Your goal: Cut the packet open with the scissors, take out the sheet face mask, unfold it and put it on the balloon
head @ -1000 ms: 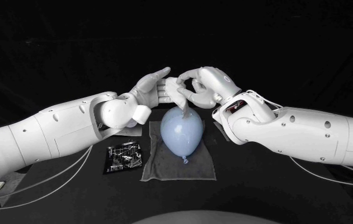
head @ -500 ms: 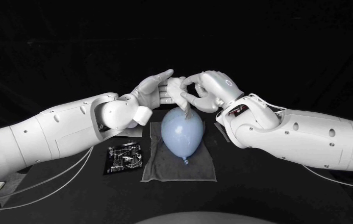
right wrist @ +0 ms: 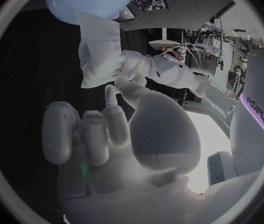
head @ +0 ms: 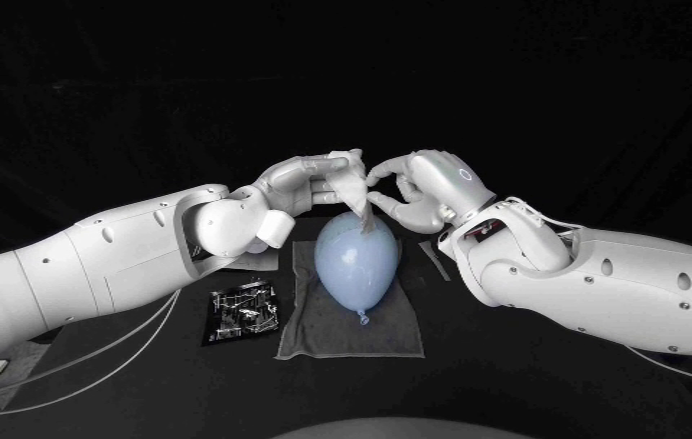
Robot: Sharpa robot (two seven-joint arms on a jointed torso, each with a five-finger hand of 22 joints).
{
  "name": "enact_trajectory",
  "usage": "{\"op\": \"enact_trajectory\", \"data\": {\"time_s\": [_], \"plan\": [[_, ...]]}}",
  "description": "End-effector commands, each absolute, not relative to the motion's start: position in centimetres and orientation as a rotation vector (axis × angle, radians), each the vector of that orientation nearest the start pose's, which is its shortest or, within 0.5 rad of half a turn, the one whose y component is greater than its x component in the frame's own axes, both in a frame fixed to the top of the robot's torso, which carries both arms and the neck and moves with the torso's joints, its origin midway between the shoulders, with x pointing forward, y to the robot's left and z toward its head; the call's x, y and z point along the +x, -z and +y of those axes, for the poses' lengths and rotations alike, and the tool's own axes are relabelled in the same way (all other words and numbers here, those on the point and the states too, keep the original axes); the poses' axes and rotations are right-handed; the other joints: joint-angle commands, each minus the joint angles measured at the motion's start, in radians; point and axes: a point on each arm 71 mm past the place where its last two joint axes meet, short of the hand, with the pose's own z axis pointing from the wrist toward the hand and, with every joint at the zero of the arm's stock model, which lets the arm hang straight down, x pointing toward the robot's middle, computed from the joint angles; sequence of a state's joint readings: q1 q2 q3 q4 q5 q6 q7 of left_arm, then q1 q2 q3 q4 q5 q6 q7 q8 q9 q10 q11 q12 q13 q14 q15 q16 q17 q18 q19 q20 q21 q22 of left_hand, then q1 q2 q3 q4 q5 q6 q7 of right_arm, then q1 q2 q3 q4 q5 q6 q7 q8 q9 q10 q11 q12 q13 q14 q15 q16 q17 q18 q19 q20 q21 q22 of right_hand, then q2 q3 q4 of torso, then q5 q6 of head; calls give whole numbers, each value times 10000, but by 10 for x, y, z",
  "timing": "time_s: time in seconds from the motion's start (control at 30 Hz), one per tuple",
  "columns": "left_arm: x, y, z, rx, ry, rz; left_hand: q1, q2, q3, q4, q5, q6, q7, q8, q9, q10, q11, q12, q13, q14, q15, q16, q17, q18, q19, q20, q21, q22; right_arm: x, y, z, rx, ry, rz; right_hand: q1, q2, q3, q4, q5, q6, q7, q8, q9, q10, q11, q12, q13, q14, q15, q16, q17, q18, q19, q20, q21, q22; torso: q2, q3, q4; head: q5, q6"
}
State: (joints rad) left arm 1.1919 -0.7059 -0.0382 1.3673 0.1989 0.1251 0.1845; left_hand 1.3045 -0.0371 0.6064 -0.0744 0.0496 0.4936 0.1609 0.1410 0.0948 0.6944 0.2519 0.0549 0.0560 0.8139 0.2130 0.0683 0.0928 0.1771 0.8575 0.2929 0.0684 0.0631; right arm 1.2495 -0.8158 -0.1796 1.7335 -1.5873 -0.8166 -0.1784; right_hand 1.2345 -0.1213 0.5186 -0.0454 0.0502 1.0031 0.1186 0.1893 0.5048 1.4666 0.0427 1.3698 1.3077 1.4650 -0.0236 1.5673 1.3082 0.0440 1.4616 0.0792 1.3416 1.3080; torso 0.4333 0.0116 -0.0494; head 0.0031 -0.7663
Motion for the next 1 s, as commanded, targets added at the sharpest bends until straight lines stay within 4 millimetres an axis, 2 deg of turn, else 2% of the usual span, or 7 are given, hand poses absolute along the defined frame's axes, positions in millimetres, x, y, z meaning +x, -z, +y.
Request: {"op": "enact_trajectory", "data": {"time_s": [0.03,0.23,0.4,0.47,0.57,0.77,1.0], "plan": [[501,196,159,-12689,19859,17275,383,-124,189,-372,-10,-227,1322,-96,-45,-127,0,-6,-9,-207,14,-57,-38,-155,-38,-9,-17,6,425,162,-141,-1526,-8172,12258,63,-60,-51,-43,22,65,-1,-4,-26,189,-72,16,1513,1058,-68,35,2626,43,395,-57,37,1840,4,-5,2,-30,13],[500,195,158,-12500,20238,17279,1267,-225,734,-1265,0,-835,1308,-292,-164,-431,33,-2,-12,-953,50,-120,-168,-139,-138,-33,-13,5,423,169,-140,-1566,-8163,12339,63,-107,-78,-50,15,54,5,-28,-50,176,-70,-14,1494,1058,-70,35,2626,49,386,-63,3,1829,9,5,14,-36,11],[499,194,158,-12328,20557,17316,1513,-176,1100,-1675,48,-1246,1310,-413,-251,-857,66,26,-13,-1860,134,-163,-313,-227,-664,-24,-66,-22,422,170,-137,-1652,-8237,12207,76,-137,-90,-61,15,24,16,-64,-78,167,-64,-35,1481,1058,-68,35,2626,55,376,-67,-29,1819,2,1,3,-59,2],[499,193,158,-12207,20742,17347,1598,-134,1341,-1825,281,-1447,1303,-469,-295,-1168,55,30,-22,-2356,174,-188,-373,-277,-1034,-34,-90,-39,422,171,-135,-1690,-8243,12150,76,-137,-90,-61,15,24,16,-64,-78,167,-64,-35,1481,1058,-68,35,2626,55,376,-67,-29,1819,0,-2,7,-64,-6],[498,193,157,-11993,20951,17439,1685,-148,1771,-1951,1484,-1644,1290,-505,-335,-1562,41,49,-32,-2882,206,-210,-410,-326,-1487,-44,-105,-54,422,170,-133,-1727,-8262,12001,84,-147,-92,-67,14,20,17,-72,-86,165,-62,-39,1479,1058,-67,35,2626,59,371,-67,-48,1813,5,2,21,-58,-9],[497,192,156,-11627,21272,17662,1927,-173,2719,-1986,1833,-1859,1316,-528,-379,-2077,90,137,-39,-3506,283,-233,-440,-422,-2044,-39,-120,-74,421,168,-133,-1623,-8331,11548,118,-124,-73,-73,25,25,18,-85,-102,166,-62,-36,1479,1058,-67,35,2626,58,371,-69,-50,1812,6,2,12,-53,-9],[495,191,155,-11292,21431,17914,2125,-205,3376,-1915,1662,-1982,1297,-526,-401,-2424,43,235,-51,-3742,232,-238,-443,-417,-2320,-83,-123,-81,420,165,-134,-1510,-8369,11184,139,-85,-51,-65,33,39,21,-95,-119,179,-60,-10,1492,1058,-66,35,2626,54,379,-70,-29,1820,1,7,4,-30,-1]]}}
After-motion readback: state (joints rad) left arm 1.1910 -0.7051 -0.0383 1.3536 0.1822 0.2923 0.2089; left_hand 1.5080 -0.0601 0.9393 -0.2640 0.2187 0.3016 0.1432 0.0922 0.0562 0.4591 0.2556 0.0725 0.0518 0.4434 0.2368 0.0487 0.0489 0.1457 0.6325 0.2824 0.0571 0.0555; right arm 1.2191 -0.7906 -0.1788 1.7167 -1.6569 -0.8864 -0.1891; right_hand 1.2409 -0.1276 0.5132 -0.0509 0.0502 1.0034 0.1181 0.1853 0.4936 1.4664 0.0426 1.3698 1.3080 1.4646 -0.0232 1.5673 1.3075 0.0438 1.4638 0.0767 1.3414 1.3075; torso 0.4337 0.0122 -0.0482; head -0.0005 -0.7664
